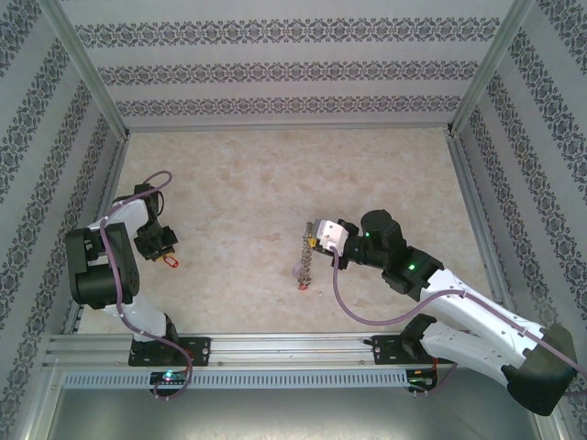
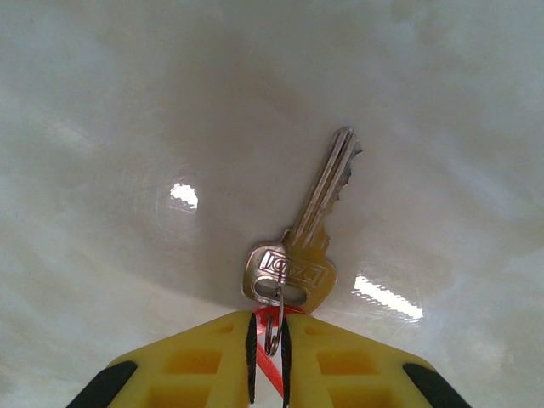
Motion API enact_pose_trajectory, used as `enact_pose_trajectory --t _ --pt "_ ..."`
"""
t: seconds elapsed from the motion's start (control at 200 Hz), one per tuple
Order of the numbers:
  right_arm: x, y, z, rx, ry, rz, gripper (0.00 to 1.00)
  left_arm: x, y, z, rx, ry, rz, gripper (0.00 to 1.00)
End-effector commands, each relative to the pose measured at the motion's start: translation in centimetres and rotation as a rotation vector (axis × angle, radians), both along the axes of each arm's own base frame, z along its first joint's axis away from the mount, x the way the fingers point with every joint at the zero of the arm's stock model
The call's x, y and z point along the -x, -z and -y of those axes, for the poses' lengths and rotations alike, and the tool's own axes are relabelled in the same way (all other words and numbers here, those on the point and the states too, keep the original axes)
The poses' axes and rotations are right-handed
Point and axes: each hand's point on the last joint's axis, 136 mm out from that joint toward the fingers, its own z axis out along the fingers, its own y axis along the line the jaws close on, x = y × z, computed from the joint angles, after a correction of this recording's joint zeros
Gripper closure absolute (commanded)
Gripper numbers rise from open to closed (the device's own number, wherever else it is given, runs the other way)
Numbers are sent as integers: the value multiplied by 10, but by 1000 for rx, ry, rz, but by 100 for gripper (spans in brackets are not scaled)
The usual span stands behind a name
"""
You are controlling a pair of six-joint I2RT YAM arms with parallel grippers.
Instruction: Put the keys on the keyring
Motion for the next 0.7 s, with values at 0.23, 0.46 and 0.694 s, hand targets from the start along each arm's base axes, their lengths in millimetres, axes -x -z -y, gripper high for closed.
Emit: enact_pose_trajectory --t 0.23,0.46,0.694 --pt "-2 -20 -4 -54 -15 47 100 6 -1 4 -2 43 -42 85" --pt "-1 -19 -4 -54 -15 46 100 7 -1 6 -3 54 -48 91" --pt "3 -18 -7 -63 -39 33 100 -5 -26 21 -65 206 9 100"
